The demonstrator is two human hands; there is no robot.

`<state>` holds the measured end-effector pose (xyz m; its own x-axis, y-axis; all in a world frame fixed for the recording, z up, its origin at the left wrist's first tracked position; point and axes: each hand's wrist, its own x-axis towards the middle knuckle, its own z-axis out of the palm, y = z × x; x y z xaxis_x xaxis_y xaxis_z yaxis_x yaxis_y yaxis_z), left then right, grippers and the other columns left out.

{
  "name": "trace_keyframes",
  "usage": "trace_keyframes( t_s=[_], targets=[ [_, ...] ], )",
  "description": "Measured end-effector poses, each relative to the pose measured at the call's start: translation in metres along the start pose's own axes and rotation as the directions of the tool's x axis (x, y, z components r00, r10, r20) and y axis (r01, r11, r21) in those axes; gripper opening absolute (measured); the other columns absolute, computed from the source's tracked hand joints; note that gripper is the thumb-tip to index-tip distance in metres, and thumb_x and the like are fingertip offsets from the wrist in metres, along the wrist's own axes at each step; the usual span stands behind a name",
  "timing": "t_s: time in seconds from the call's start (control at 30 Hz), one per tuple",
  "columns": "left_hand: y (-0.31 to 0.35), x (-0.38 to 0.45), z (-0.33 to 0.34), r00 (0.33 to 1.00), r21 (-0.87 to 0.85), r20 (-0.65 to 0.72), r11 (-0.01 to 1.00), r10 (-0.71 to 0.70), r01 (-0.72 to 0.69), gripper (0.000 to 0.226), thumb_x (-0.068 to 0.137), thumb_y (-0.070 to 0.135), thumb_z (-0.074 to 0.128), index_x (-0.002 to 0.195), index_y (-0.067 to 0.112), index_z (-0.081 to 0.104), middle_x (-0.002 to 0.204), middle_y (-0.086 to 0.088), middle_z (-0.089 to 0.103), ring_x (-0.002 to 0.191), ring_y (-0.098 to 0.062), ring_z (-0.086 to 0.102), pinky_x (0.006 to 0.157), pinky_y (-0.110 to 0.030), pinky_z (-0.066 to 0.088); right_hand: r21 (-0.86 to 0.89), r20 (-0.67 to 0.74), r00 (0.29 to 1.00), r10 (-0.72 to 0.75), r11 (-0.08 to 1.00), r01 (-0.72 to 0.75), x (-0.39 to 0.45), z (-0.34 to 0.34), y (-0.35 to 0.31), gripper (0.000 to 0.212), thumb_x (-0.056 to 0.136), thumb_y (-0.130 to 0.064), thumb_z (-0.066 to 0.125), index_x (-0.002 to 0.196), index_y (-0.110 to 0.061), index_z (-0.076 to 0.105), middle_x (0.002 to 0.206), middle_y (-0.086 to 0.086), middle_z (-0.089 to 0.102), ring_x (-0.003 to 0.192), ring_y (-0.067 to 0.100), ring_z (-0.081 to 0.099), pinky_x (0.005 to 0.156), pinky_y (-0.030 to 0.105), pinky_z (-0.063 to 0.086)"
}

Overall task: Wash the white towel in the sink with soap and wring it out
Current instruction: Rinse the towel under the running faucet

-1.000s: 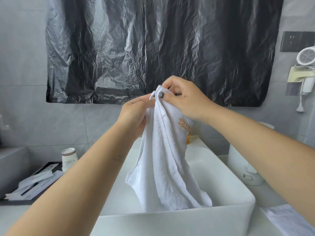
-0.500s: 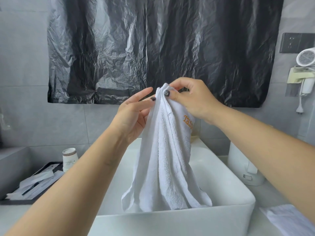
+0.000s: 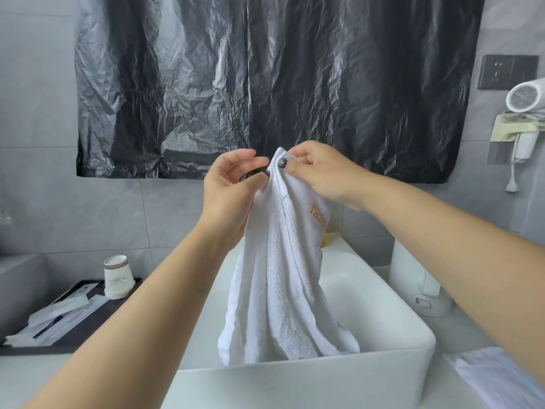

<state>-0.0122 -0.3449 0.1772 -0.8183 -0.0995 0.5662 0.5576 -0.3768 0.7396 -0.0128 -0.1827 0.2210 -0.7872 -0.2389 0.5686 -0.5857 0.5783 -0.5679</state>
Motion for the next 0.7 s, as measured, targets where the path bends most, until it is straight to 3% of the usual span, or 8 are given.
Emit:
trace_keyframes(
  t_s=[0.07, 0.13, 0.2, 0.27, 0.33, 0.43, 0.6, 0.7],
  targets=[
    [-0.004, 0.0, -0.003, 1.0, 0.064, 0.017, 0.998, 0.02, -0.021, 0.038, 0.081, -0.016, 0.061, 0.099, 0.018, 0.059, 0.103, -0.003, 0.072, 0.08, -0.019, 0.062, 0.07, -0.03, 0.051, -0.081, 0.025, 1.0, -0.004, 0.997, 0.006, 0.0, 0.0, -0.001, 0.026, 0.1, -0.031, 0.053, 0.101, -0.008, 0.065, 0.091, -0.002, 0.063, 0.085, 0.012, 0.056, 0.078, 0.028, 0.043],
    [-0.008, -0.001, -0.004, 0.996, 0.122, 0.058, 0.99, 0.069, -0.076, 0.039, 0.081, -0.017, 0.06, 0.096, 0.019, 0.055, 0.108, -0.004, 0.071, 0.071, -0.012, 0.062, 0.062, -0.023, 0.049, -0.138, -0.016, 1.0, -0.013, 0.99, 0.011, 0.002, 0.0, 0.001, 0.024, 0.099, -0.032, 0.054, 0.107, -0.011, 0.062, 0.098, -0.002, 0.061, 0.089, 0.012, 0.053, 0.08, 0.028, 0.042],
    [-0.015, -0.002, -0.008, 0.99, 0.175, 0.083, 0.976, 0.118, -0.131, 0.042, 0.083, -0.022, 0.055, 0.094, 0.018, 0.052, 0.109, -0.005, 0.067, 0.07, -0.006, 0.065, 0.063, -0.02, 0.051, -0.166, -0.061, 0.998, -0.029, 0.986, 0.018, 0.004, 0.001, 0.004, 0.024, 0.099, -0.031, 0.053, 0.108, -0.01, 0.059, 0.107, 0.004, 0.061, 0.096, 0.017, 0.055, 0.085, 0.032, 0.043],
    [-0.03, -0.006, -0.016, 0.987, 0.288, 0.085, 0.945, 0.139, -0.158, 0.041, 0.083, -0.019, 0.056, 0.093, 0.02, 0.051, 0.108, -0.002, 0.065, 0.075, -0.009, 0.065, 0.068, -0.022, 0.051, -0.161, -0.116, 0.992, -0.05, 0.986, 0.031, 0.006, 0.0, 0.006, 0.022, 0.1, -0.028, 0.05, 0.107, -0.008, 0.056, 0.109, 0.01, 0.061, 0.096, 0.022, 0.055, 0.079, 0.031, 0.042],
    [-0.052, -0.014, -0.029, 0.988, 0.454, 0.094, 0.878, 0.125, -0.154, 0.037, 0.084, -0.011, 0.06, 0.092, 0.024, 0.047, 0.102, 0.002, 0.06, 0.077, -0.014, 0.06, 0.071, -0.026, 0.048, -0.123, -0.196, 0.979, -0.062, 0.992, 0.038, 0.011, -0.005, 0.008, 0.02, 0.1, -0.025, 0.048, 0.105, -0.007, 0.054, 0.107, 0.012, 0.061, 0.092, 0.023, 0.054, 0.072, 0.03, 0.039],
    [-0.084, -0.026, -0.05, 0.994, 0.662, 0.093, 0.743, 0.054, -0.102, 0.037, 0.083, -0.007, 0.06, 0.086, 0.025, 0.041, 0.087, 0.005, 0.054, 0.07, -0.012, 0.054, 0.065, -0.025, 0.043, -0.113, -0.309, 0.949, -0.061, 0.993, 0.027, 0.021, -0.017, 0.009, 0.016, 0.1, -0.023, 0.045, 0.103, -0.008, 0.052, 0.095, 0.001, 0.055, 0.085, 0.014, 0.048, 0.066, 0.022, 0.035],
    [-0.105, -0.031, -0.064, 0.992, 0.792, 0.129, 0.601, 0.0, -0.103, 0.038, 0.081, -0.013, 0.044, 0.075, 0.024, 0.038, 0.086, 0.003, 0.058, 0.089, -0.017, 0.061, 0.061, -0.014, 0.042, -0.203, -0.355, 0.935, -0.012, 0.977, -0.065, 0.039, -0.038, 0.019, 0.019, 0.099, -0.02, 0.044, 0.108, -0.006, 0.052, 0.095, -0.002, 0.051, 0.09, 0.017, 0.047, 0.07, 0.029, 0.03],
    [-0.109, -0.031, -0.071, 0.979, 0.842, 0.203, 0.516, -0.035, -0.156, 0.051, 0.075, -0.017, 0.037, 0.071, 0.031, 0.055, 0.088, 0.004, 0.062, 0.085, -0.019, 0.058, 0.066, -0.009, 0.039, -0.233, -0.41, 0.911, 0.039, 0.961, -0.146, 0.043, -0.053, 0.034, 0.017, 0.099, -0.019, 0.042, 0.107, -0.006, 0.05, 0.102, 0.005, 0.052, 0.093, 0.021, 0.045, 0.073, 0.03, 0.03]
  ],
)
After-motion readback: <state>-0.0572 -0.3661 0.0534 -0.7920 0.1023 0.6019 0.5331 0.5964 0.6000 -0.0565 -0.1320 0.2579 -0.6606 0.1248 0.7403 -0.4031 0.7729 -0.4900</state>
